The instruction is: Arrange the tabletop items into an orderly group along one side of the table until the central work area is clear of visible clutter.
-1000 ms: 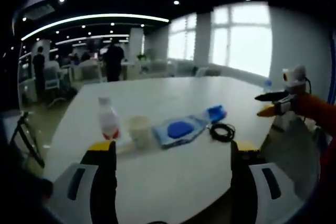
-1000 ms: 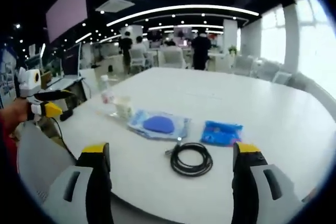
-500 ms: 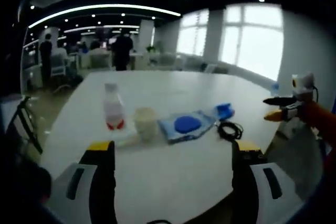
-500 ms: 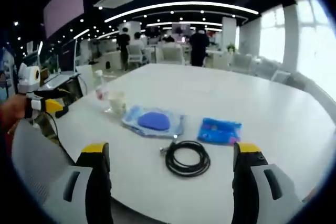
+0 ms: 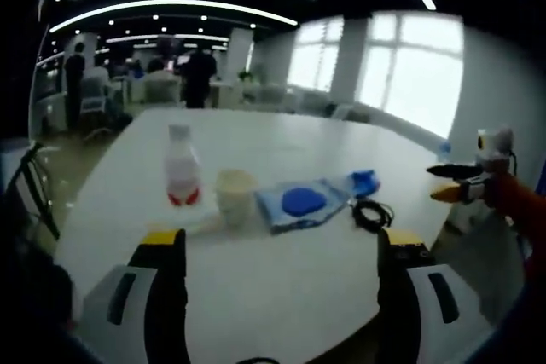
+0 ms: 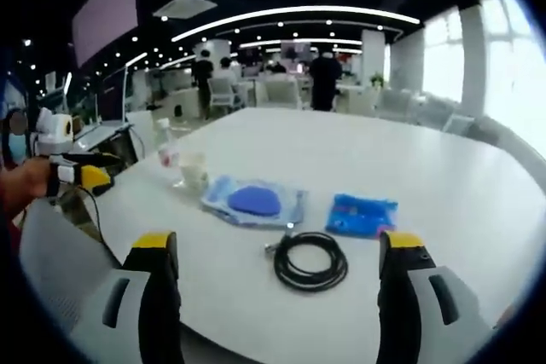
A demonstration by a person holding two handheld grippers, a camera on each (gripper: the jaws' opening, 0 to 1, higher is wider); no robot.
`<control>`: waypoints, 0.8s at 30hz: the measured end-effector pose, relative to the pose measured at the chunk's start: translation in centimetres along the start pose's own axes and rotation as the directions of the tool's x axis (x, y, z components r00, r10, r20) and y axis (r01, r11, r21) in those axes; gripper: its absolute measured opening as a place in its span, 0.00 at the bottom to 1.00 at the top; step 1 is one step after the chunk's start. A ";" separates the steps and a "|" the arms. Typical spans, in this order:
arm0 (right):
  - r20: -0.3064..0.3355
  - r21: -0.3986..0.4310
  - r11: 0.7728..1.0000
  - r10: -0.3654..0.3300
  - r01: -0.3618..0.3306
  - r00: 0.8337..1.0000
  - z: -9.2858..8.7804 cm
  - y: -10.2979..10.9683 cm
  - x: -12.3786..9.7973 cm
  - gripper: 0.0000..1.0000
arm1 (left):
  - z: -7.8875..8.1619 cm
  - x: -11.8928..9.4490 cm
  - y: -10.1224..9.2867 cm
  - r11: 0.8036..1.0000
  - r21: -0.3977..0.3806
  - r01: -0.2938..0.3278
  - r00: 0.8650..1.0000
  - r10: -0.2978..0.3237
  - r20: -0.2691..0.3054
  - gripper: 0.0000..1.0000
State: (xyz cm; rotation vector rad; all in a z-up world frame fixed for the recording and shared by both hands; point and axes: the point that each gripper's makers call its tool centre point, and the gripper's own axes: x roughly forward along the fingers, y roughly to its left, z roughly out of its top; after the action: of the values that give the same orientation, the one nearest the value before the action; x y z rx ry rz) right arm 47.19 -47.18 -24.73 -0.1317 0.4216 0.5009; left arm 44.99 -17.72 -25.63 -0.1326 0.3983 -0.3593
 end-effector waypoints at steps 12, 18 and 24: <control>0.003 -0.015 1.000 0.011 -0.011 1.000 0.1 -0.6 0.4 0.98 | -0.1 0.4 0.8 0.998 -0.052 0.043 0.999 -0.042 0.011 0.89; 0.005 -0.021 0.999 0.048 -0.047 0.999 0.0 -0.1 0.7 0.97 | -0.1 0.6 0.9 0.996 -0.071 0.058 0.998 -0.057 0.019 0.88; 0.016 -0.019 0.998 0.057 -0.057 0.998 0.2 -0.1 0.8 0.97 | -0.1 0.7 1.1 0.996 -0.070 0.051 0.999 -0.050 0.018 0.88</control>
State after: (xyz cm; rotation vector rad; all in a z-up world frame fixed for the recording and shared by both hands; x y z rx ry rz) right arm 47.94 -46.85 -24.85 -0.1341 0.4053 0.5616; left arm 45.92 -16.94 -26.19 -0.2145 0.3918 -0.3936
